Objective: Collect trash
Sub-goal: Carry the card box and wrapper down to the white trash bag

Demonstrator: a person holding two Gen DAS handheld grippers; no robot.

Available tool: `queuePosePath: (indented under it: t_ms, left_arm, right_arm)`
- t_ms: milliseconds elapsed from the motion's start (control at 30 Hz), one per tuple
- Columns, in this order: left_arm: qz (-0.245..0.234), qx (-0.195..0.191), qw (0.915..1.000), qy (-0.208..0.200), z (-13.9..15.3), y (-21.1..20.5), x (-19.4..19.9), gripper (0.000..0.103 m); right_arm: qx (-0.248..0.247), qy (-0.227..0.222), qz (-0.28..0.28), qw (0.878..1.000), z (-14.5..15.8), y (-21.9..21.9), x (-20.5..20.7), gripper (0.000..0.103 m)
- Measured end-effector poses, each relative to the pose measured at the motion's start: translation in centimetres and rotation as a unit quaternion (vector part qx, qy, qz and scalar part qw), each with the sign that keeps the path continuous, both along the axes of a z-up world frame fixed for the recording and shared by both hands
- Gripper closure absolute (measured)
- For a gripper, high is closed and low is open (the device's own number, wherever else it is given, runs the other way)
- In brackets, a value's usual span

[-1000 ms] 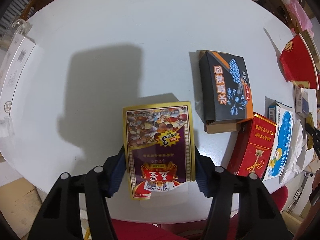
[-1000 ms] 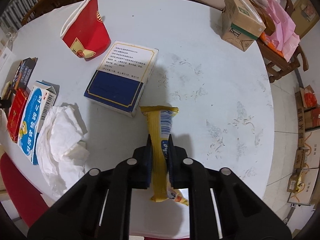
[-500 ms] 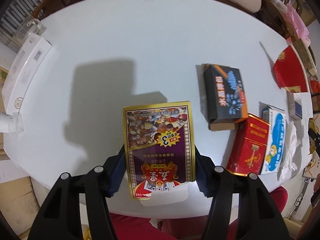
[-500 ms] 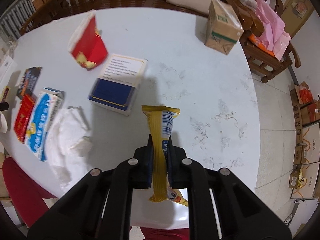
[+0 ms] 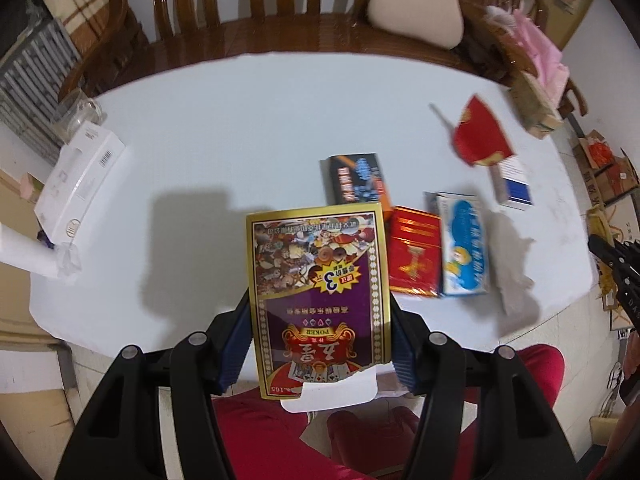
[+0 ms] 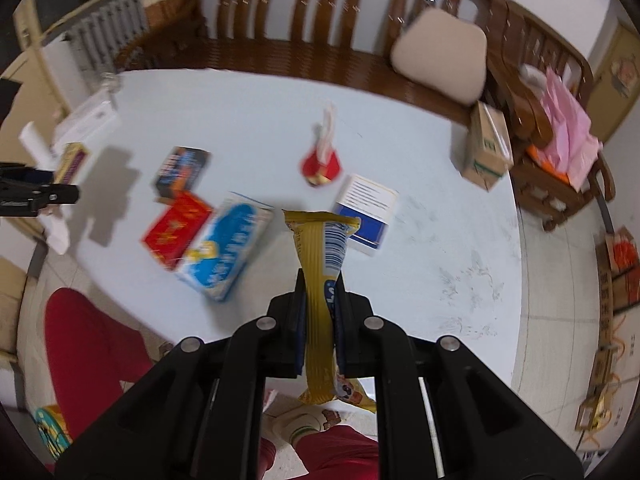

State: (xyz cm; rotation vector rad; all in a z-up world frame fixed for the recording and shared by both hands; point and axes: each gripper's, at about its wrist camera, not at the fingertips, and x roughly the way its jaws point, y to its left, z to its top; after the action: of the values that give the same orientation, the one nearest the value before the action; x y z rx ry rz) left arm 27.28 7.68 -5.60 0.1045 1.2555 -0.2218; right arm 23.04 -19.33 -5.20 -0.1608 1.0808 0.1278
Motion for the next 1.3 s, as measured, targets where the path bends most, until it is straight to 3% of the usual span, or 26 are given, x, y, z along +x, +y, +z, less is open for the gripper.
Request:
queuePosePath:
  t_ms: [300,500,800,1300]
  left_arm:
    - [-0.036,-0.011,0.9989,-0.028,1.3,-1.5,-5.9,0.045]
    - [-0.058,-0.024,0.9979,-0.017,-0.6,-2.3,-9.8,0.045]
    - [-0.08,-0.035,0.9962,-0.002,-4.6,-3.5,-14.3,0.045]
    - [-0.104,-0.017,0.9941,-0.025,-10.0,-5.4,-18.6,0.045]
  right_arm:
    - [0.014,-0.028,0.061,0.998,3.5,5.5,-6.1,0.091]
    - [0.015,-0.029,0.089,0.995,3.3,8.1,-9.8,0.091]
    - [0.012,0.001,0.112,0.994,0.2,10.7,-14.2,0.091]
    - [0.019,0.051,0.118,0.992,-7.6,12.0,-17.5,0.091]
